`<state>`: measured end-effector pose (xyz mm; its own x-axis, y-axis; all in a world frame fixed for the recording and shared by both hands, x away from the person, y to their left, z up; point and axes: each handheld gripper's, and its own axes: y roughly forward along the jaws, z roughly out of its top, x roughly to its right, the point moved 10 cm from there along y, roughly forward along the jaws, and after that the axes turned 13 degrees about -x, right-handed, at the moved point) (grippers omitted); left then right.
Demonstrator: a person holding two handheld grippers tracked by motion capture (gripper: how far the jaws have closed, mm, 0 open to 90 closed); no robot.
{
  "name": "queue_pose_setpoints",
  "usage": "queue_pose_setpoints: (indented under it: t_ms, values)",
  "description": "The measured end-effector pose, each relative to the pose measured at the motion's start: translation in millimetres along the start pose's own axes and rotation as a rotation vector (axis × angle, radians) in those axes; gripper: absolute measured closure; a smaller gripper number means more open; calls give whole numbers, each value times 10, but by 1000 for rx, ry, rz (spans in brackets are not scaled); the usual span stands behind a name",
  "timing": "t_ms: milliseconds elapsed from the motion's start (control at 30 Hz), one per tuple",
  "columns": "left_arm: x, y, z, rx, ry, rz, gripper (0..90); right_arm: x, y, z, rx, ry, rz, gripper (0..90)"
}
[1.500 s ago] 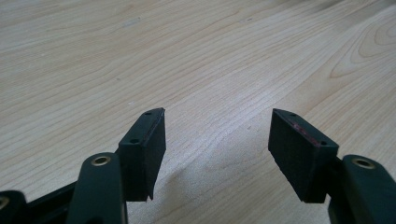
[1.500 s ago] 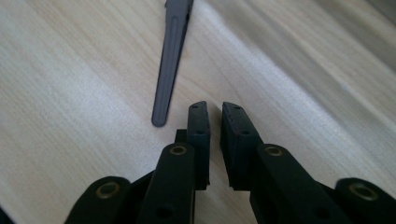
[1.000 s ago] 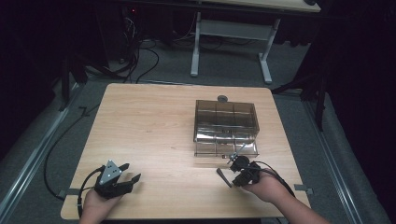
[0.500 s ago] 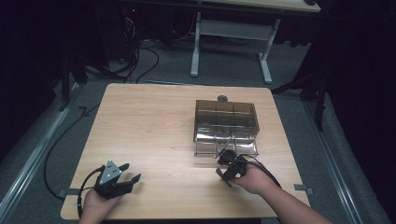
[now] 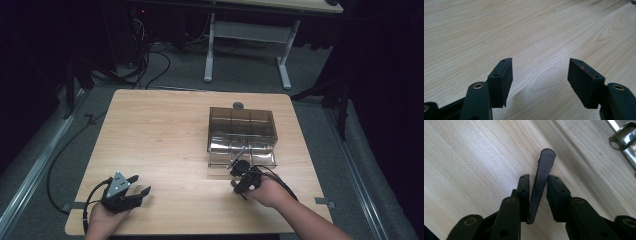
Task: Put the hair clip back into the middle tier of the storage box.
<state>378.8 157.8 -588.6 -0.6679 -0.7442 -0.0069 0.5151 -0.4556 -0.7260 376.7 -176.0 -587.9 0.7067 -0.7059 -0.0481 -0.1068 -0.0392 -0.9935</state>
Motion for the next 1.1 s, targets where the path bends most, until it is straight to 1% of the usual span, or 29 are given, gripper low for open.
queue_pose_setpoints:
  t_ms: [33, 67, 100, 200, 267, 367, 433, 467, 500, 533, 600, 700, 767, 833, 1000, 1067, 1100]
  values:
    - [0, 1, 1, 1, -1, 1, 373, 12, 1, -2, 1, -11, -12, 783]
    - [0, 0, 0, 0, 0, 0, 373, 17, -2, -6, 1, -21, -22, 797]
    - [0, 0, 0, 0, 0, 0, 373, 12, -1, -14, -1, -14, -23, 801]
    - [-1, 1, 1, 1, -1, 2, 373, 39, -22, -60, -4, -25, -41, 803]
    - [-2, 1, 1, 1, -1, 2, 373, 45, -29, -67, -2, -25, -43, 803]
    - [-2, 1, 1, 1, -1, 3, 373, 71, -77, -110, -5, -20, -49, 803]
    - [-3, 2, 1, 0, -1, 4, 373, 104, -138, -133, 6, -26, -55, 803]
    - [-3, 2, 1, 0, -1, 4, 373, 52, -156, -169, -11, 50, -34, 803]
    - [-3, 2, 1, 0, -1, 4, 373, 52, -156, -169, -11, 50, -34, 803]
    - [-3, 3, 1, 1, -1, 4, 373, 128, -192, -157, 14, -33, -60, 803]
    - [-3, 3, 1, 0, -1, 4, 373, 129, -217, -180, 12, -27, -47, 803]
    - [-2, 2, 1, 0, -1, 3, 373, 156, -237, -202, 14, -33, -54, 804]
    - [-1, 2, 1, 0, 0, 2, 373, 180, -251, -230, 12, -27, -53, 804]
    - [-1, 2, 1, 0, 0, 3, 373, 199, -273, -264, 13, -6, -49, 804]
    - [-2, 2, 0, 0, 0, 3, 373, 238, -322, -292, 22, -9, -58, 805]
    - [-3, 2, 1, 0, -1, 4, 373, 267, -387, -317, 28, 5, -58, 804]
    - [-3, 2, 1, 0, -1, 4, 373, 267, -387, -317, 28, 5, -58, 804]
